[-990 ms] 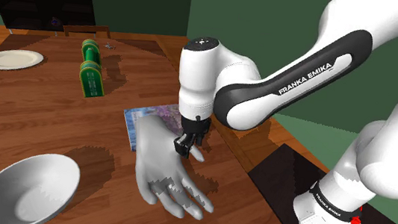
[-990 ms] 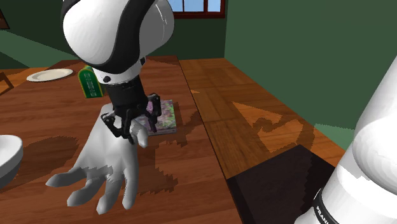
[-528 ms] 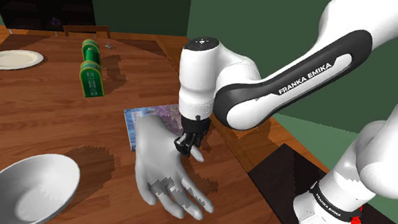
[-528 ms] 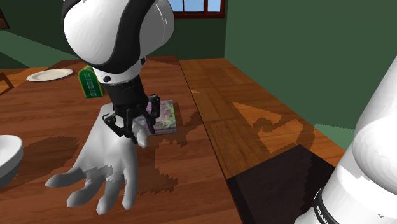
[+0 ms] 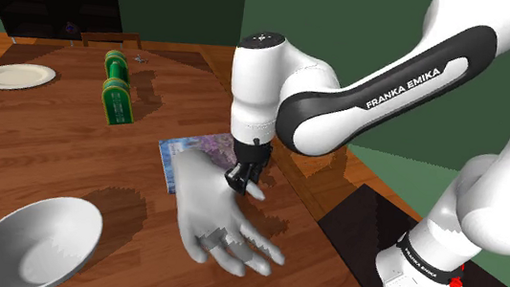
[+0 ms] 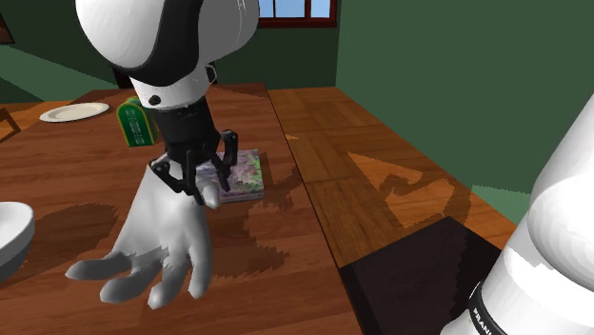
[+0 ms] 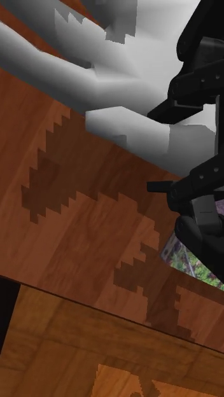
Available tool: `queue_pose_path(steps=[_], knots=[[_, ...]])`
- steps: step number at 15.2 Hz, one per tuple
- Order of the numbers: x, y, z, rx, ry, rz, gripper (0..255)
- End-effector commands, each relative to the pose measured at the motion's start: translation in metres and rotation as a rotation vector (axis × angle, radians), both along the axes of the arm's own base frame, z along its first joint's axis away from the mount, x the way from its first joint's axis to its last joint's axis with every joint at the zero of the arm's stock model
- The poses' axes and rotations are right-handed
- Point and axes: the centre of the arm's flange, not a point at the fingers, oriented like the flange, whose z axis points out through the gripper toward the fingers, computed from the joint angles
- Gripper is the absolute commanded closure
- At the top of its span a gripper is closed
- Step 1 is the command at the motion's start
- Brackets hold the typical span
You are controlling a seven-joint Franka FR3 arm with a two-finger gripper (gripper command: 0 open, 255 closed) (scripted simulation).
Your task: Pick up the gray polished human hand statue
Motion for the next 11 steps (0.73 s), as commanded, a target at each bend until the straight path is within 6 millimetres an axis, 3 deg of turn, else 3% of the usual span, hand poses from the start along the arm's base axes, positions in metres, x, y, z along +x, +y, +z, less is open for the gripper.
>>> queue_pose_path(steps=[1, 9, 11], knots=[[0.001, 0.0, 0.012, 0.001, -0.001, 0.001, 255], [0.001, 0.0, 0.054, 0.001, -0.001, 0.001, 255], [0.001, 0.0, 0.055, 0.001, -0.001, 0.001, 255]])
